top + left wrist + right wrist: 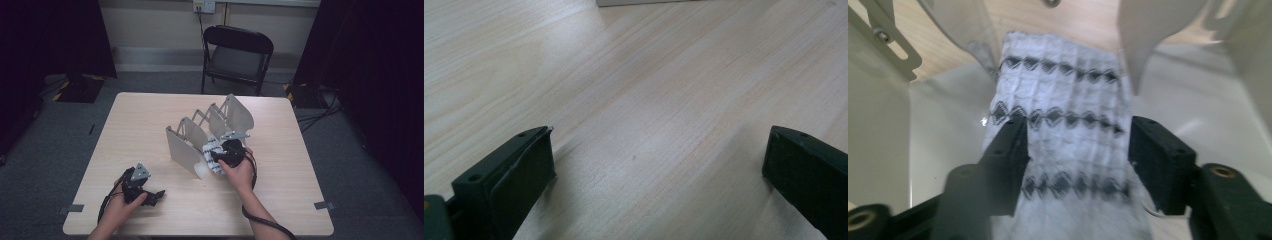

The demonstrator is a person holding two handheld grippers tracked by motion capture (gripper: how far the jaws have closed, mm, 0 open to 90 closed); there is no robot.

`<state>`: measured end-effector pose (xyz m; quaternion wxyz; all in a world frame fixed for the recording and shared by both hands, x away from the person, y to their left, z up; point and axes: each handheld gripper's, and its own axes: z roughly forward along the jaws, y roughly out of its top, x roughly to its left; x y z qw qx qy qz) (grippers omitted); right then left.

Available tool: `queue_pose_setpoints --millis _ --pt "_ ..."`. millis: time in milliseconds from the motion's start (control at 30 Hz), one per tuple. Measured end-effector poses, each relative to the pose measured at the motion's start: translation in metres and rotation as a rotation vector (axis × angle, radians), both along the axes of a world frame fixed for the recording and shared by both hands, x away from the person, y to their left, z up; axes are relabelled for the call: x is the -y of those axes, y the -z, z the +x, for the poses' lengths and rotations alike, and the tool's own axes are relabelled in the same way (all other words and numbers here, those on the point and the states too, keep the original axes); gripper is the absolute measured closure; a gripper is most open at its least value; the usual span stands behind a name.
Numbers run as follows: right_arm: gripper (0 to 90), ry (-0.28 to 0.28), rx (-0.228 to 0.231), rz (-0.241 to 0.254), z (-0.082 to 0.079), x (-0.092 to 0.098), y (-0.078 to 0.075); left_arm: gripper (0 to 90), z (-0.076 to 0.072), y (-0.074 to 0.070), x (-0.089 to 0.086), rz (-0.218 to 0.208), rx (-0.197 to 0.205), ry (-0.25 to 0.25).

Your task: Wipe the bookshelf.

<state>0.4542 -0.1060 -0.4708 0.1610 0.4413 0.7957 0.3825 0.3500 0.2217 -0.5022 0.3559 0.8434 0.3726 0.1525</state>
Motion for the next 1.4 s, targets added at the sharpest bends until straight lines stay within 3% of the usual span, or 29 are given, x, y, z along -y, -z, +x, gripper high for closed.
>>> queue_pose_setpoints --millis 100,200,300,400,500,667,1133,1233,1400 --pt "37.6 -0.009 -0.019 -0.047 0.001 -0.009 0.013 0.0 0.0 0.0 0.0 0.0 0.0 0.0" --pt "48.8 0.0 0.024 -0.087 -0.003 -0.014 0.021 0.0 0.0 0.0 0.0 0.0 0.0 0.0" --pt "71.8 -0.017 0.006 -0.115 -0.006 -0.015 0.017 0.0 0.0 0.0 0.0 0.0 0.0 0.0" --pt "78.0 -0.011 -0.025 -0.112 -0.007 -0.015 0.014 0.0 0.0 0.0 0.0 0.0 0.0 0.0" --pt "79.6 0.008 -0.03 -0.097 -0.009 -0.013 0.012 0.0 0.0 0.0 0.0 0.0 0.0 0.0" --pt "79.8 0.023 0.0 -0.075 -0.011 -0.005 -0.001 0.0 0.0 0.0 0.0 0.0 0.0 0.0" --pt "79.8 0.051 0.191 -0.017 -0.005 0.0 -0.08 0.0 0.0 0.0 0.0 0.0 0.0 0.0" --pt "79.8 0.057 0.202 -0.026 0.0 -0.001 -0.083 0.0 0.0 0.0 0.0 0.0 0.0 0.0" --pt "79.8 0.075 0.161 -0.048 0.005 0.0 -0.063 0.0 0.0 0.0 0.0 0.0 0.0 0.0"
